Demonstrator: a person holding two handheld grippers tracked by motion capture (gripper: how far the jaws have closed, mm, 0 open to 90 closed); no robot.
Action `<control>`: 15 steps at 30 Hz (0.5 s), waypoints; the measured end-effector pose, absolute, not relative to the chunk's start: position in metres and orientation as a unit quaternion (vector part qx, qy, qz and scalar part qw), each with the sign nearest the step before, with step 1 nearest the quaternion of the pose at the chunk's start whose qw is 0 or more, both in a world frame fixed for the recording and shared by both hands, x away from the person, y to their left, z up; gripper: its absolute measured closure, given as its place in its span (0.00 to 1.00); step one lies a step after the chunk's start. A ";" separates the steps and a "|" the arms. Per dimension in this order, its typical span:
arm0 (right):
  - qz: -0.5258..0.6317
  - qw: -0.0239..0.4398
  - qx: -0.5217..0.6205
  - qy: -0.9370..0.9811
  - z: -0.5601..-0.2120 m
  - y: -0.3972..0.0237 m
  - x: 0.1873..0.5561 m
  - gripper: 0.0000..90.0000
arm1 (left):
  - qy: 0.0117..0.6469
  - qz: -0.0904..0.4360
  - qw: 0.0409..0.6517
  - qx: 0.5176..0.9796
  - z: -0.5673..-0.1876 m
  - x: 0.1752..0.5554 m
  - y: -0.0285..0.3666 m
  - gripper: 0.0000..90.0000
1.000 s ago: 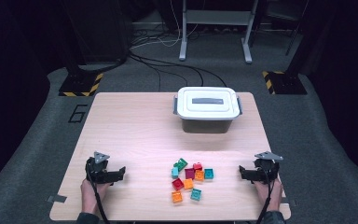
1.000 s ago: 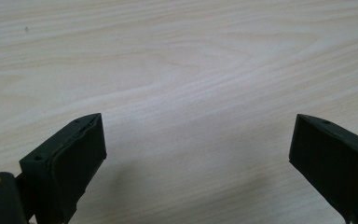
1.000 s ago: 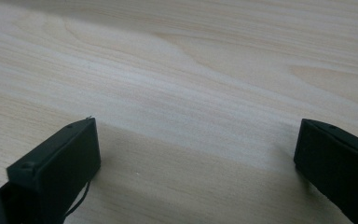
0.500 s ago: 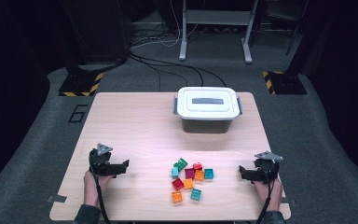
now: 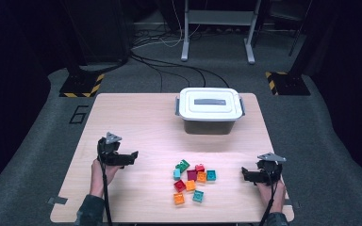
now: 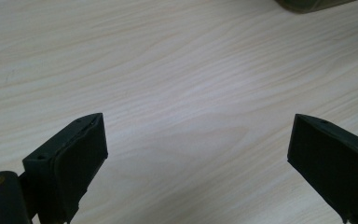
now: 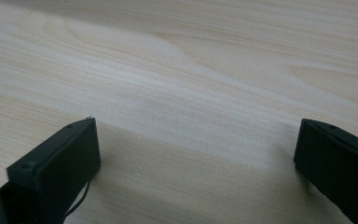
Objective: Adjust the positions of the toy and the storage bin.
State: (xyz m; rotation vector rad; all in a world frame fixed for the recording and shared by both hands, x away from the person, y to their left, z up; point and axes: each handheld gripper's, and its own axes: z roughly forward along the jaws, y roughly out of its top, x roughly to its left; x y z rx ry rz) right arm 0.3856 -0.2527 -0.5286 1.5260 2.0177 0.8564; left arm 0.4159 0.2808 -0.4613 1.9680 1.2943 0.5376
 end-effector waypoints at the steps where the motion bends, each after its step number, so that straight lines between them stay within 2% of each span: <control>1: 0.312 0.233 0.555 0.735 -0.529 -0.253 0.386 0.00 | 0.498 0.209 0.354 0.763 -0.459 0.418 0.279 0.05; 15: 0.312 0.233 0.555 0.735 -0.529 -0.253 0.386 0.00 | 0.470 0.196 0.354 0.785 -0.441 0.446 0.253 0.05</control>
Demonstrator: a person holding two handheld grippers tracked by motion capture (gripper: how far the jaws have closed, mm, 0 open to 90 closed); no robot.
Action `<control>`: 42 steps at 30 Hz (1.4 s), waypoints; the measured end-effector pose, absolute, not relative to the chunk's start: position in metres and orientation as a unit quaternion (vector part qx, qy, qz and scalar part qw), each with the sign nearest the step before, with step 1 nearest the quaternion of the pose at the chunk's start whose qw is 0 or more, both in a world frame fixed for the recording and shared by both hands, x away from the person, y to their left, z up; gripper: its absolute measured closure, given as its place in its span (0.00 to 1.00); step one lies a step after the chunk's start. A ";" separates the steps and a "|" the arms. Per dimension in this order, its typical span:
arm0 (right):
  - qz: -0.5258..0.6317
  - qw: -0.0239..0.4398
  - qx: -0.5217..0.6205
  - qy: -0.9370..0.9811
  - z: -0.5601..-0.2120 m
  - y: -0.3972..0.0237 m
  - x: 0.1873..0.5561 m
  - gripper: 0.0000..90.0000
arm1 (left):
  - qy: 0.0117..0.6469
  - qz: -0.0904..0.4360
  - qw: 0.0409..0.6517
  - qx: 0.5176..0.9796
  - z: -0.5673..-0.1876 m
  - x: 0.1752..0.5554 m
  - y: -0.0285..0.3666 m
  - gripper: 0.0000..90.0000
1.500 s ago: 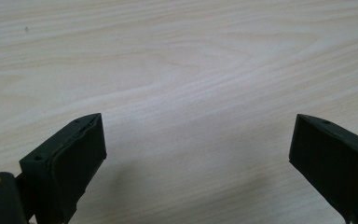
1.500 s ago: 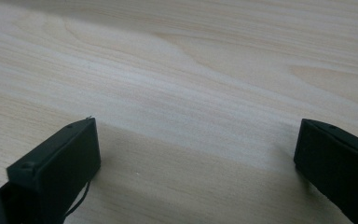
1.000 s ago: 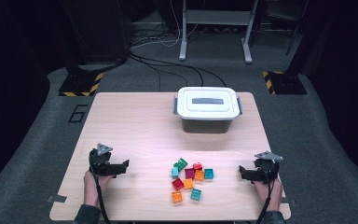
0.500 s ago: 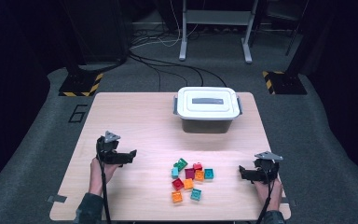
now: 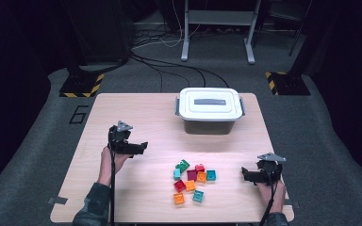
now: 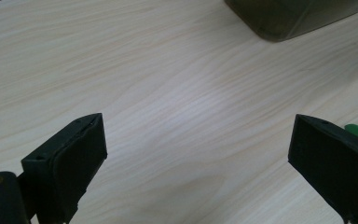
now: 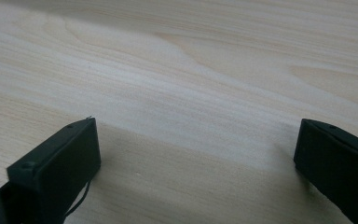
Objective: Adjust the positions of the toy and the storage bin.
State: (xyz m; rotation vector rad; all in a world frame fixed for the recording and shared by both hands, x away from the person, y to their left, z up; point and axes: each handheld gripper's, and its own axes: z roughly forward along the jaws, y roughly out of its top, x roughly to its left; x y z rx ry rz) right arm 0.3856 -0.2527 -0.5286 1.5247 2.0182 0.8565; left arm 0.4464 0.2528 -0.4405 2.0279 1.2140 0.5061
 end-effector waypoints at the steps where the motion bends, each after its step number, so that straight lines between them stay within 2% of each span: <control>1: 0.312 0.233 0.555 0.735 -0.529 -0.253 0.386 0.00 | 0.467 0.193 0.353 0.787 -0.440 0.448 0.252 0.05; 33: 0.312 0.233 0.555 0.735 -0.529 -0.253 0.386 0.00 | 0.443 0.178 0.373 0.796 -0.402 0.515 0.203 0.04; 42: 0.312 0.234 0.555 0.735 -0.529 -0.253 0.385 0.00 | 0.447 0.158 0.389 0.790 -0.402 0.534 0.194 0.05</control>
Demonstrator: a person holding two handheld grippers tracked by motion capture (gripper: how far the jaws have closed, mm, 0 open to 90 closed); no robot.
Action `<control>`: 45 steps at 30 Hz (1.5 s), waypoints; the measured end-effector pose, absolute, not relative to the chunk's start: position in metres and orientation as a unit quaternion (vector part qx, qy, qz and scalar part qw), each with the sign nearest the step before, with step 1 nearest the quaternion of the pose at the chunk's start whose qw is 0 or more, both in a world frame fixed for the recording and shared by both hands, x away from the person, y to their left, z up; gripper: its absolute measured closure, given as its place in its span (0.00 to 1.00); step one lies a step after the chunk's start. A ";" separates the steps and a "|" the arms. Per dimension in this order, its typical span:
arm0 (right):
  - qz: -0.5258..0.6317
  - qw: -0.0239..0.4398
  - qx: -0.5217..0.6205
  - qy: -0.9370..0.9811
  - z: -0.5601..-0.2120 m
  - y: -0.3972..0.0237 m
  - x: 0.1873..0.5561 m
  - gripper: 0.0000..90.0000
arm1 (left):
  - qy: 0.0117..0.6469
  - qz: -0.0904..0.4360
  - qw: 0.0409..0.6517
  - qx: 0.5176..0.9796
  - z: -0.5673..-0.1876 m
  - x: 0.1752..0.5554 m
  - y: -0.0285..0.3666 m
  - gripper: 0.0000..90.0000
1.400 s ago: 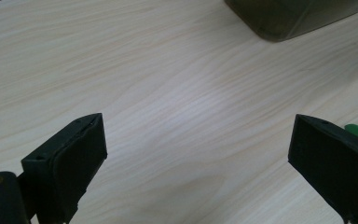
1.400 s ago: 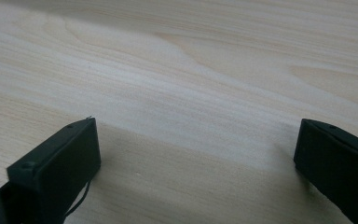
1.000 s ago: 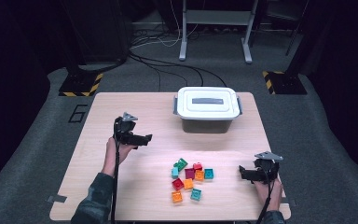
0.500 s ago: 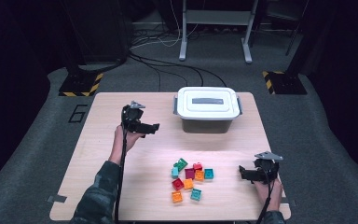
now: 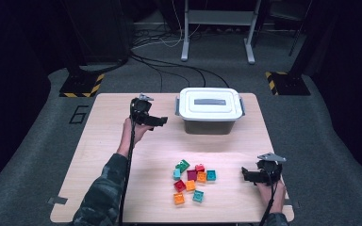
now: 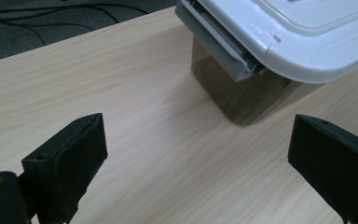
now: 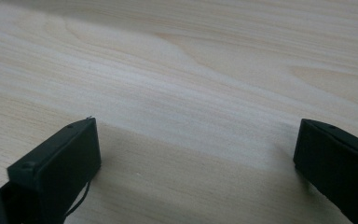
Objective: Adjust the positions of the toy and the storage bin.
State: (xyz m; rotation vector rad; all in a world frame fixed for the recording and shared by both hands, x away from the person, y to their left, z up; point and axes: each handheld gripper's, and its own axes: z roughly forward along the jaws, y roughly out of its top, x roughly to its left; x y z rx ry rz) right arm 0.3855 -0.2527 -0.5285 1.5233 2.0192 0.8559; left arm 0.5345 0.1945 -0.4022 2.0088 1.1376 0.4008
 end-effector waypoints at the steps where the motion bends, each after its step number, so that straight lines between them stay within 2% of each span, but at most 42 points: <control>1: 0.312 0.233 0.555 0.735 -0.529 -0.253 0.385 0.00 | 0.447 0.156 0.388 0.791 -0.402 0.537 0.194 0.05; 10: 0.312 0.234 0.555 0.735 -0.529 -0.253 0.385 0.00 | 0.457 0.138 0.410 0.777 -0.401 0.554 0.187 0.06; 20: 0.312 0.234 0.554 0.736 -0.529 -0.252 0.385 0.00 | 0.453 0.148 0.406 0.780 -0.400 0.572 0.170 0.13; 24: 0.312 0.234 0.554 0.735 -0.528 -0.252 0.385 0.00 | 0.451 0.149 0.406 0.781 -0.400 0.578 0.164 0.20; 28: 0.312 0.234 0.554 0.736 -0.528 -0.252 0.385 0.00 | 0.453 0.155 0.399 0.782 -0.401 0.584 0.158 0.34; 32: 0.312 0.234 0.554 0.735 -0.528 -0.252 0.385 0.00 | 0.452 0.150 0.399 0.783 -0.402 0.588 0.156 0.44; 45: 0.312 0.236 0.554 0.735 -0.528 -0.252 0.385 0.00 | 0.444 0.134 0.399 0.791 -0.409 0.588 0.143 0.67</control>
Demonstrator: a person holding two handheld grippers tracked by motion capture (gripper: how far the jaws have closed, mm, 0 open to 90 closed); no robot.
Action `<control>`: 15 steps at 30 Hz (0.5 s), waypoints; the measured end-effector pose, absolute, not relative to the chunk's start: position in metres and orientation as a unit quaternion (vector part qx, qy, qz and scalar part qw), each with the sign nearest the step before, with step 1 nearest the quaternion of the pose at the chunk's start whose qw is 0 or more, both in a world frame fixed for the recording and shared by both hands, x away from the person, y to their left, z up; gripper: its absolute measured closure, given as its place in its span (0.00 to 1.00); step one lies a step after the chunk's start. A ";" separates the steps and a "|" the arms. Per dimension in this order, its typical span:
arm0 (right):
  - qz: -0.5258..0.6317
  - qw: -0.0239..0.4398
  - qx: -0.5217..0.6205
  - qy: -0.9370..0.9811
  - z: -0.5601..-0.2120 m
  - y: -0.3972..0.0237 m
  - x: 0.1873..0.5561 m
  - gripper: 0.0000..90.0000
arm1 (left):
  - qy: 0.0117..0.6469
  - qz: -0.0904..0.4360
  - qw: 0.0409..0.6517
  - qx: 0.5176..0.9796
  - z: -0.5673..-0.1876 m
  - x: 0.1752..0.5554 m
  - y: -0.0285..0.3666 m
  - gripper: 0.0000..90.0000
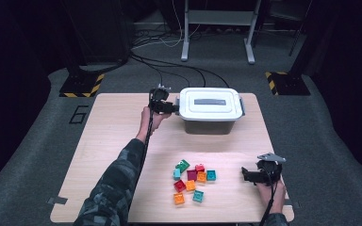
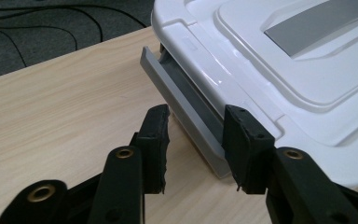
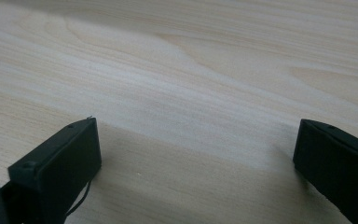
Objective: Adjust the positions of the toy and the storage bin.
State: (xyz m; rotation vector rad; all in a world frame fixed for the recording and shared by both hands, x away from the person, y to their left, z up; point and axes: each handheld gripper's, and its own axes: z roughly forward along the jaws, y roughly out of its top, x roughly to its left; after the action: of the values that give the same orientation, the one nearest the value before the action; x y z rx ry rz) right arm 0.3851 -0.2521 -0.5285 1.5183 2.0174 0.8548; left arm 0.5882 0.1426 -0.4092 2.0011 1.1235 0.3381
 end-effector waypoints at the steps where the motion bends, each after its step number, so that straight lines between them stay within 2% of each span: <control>1: 0.312 0.236 0.554 0.735 -0.528 -0.252 0.385 0.00 | 0.444 0.133 0.401 0.790 -0.409 0.588 0.142 0.70; 7: 0.312 0.236 0.553 0.735 -0.528 -0.252 0.385 0.00 | 0.438 0.142 0.391 0.797 -0.408 0.585 0.138 0.79; 15: 0.312 0.236 0.553 0.735 -0.528 -0.252 0.385 0.00 | 0.442 0.152 0.388 0.794 -0.407 0.581 0.137 0.82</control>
State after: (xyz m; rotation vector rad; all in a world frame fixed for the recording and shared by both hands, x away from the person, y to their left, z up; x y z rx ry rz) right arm 0.3850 -0.2521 -0.5285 1.5180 2.0172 0.8547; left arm 0.5806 0.1365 -0.4067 2.0203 1.1250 0.3872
